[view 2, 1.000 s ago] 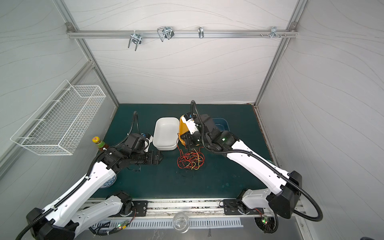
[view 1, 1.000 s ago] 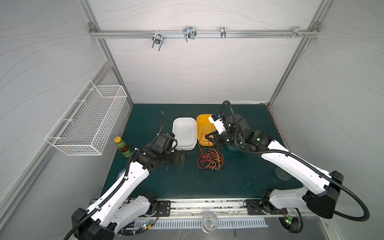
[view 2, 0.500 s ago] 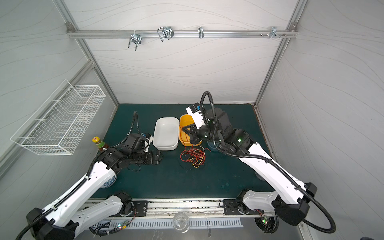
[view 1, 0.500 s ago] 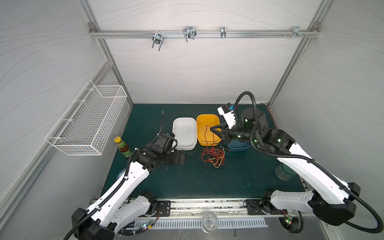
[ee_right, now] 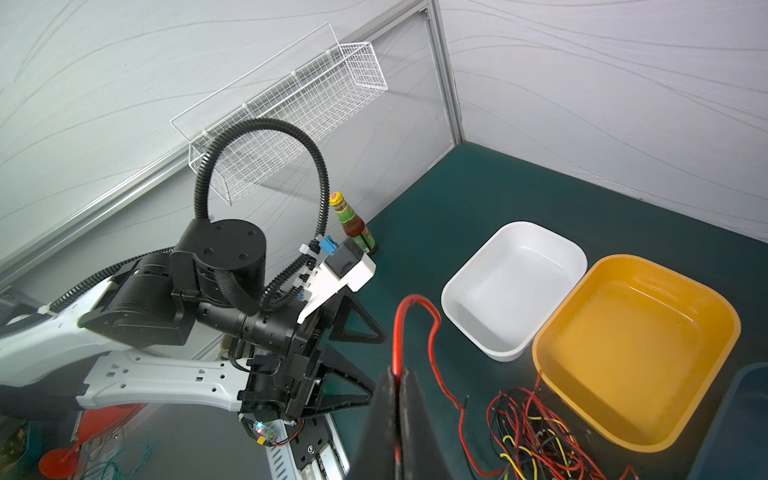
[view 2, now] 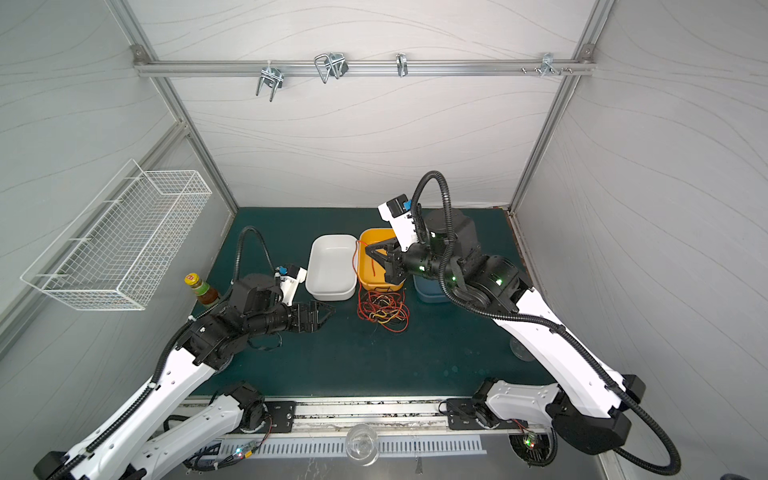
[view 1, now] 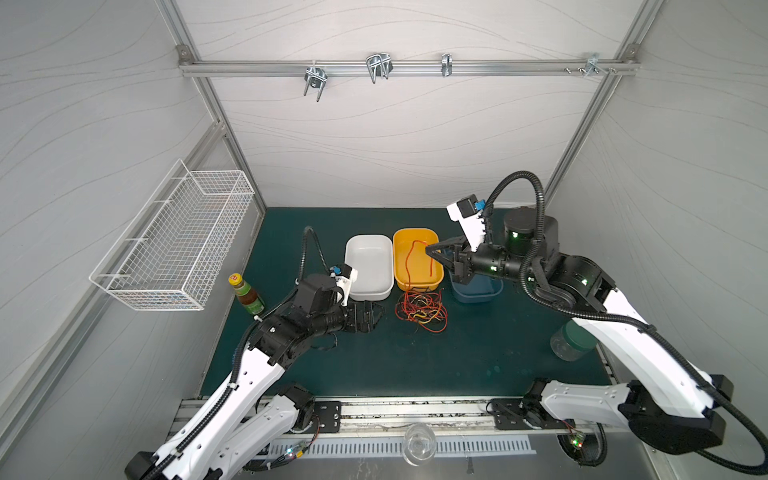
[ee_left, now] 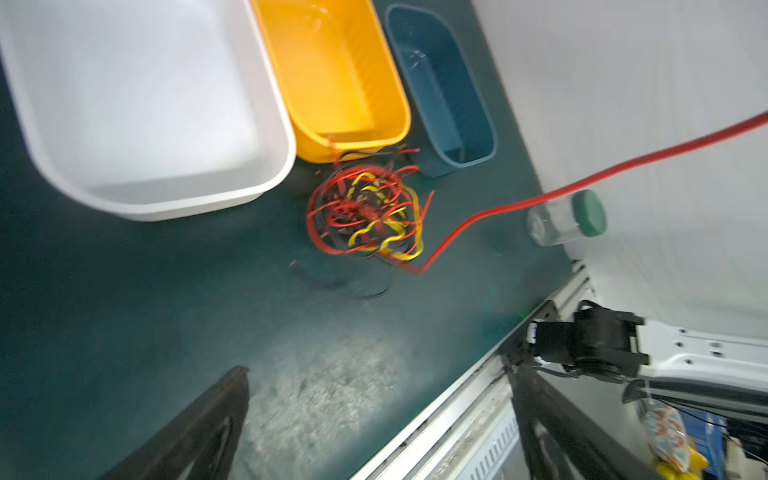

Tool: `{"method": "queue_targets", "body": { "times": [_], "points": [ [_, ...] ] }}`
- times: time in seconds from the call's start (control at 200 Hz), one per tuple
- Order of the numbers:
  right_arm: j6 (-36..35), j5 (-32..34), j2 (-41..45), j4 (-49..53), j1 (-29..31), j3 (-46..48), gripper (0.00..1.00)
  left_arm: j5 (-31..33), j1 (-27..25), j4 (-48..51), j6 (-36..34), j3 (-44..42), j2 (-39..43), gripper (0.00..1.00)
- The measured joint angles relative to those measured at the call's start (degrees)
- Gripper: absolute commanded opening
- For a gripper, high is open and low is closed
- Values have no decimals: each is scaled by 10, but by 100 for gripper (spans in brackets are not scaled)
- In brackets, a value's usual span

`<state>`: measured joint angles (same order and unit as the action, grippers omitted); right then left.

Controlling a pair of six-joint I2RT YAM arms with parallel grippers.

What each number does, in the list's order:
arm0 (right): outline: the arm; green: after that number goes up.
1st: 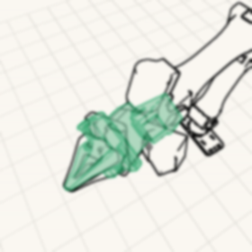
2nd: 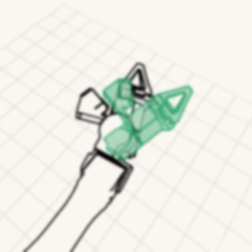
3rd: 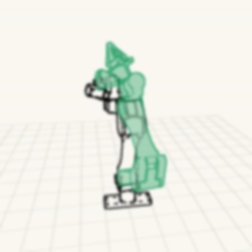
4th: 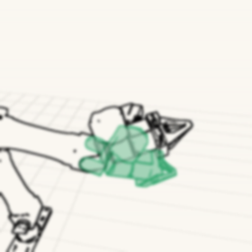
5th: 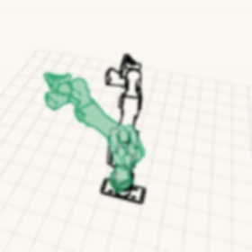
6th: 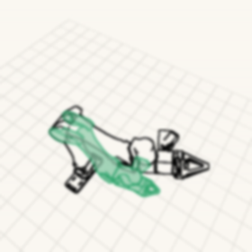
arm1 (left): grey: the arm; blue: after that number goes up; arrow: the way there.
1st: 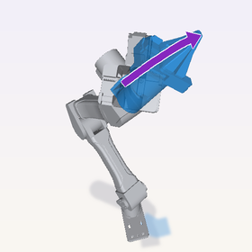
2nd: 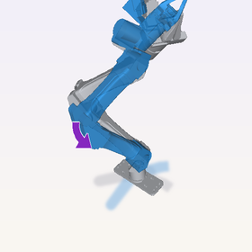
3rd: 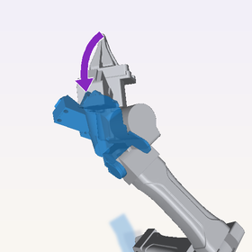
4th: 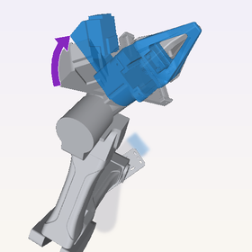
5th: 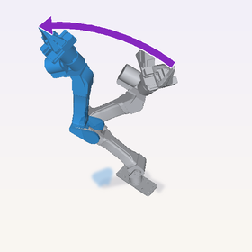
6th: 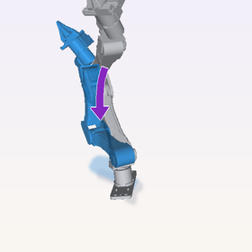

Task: Untangle the cables
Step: 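Lift the red wire up and away with the right gripper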

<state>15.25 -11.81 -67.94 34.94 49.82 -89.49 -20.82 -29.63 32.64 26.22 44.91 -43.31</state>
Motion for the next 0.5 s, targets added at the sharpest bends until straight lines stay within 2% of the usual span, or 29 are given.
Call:
{"method": "queue_targets", "body": {
  "times": [0.24, 0.5],
  "points": [
    [14, -45, -11, 1, 0, -1, 0, -49, -12, -107, 19, -19, -2, 99],
    [19, -79, -11, 4, 0, -13, 0, -87, -17, -155, 22, -19, -35, 100]
  ]
}}
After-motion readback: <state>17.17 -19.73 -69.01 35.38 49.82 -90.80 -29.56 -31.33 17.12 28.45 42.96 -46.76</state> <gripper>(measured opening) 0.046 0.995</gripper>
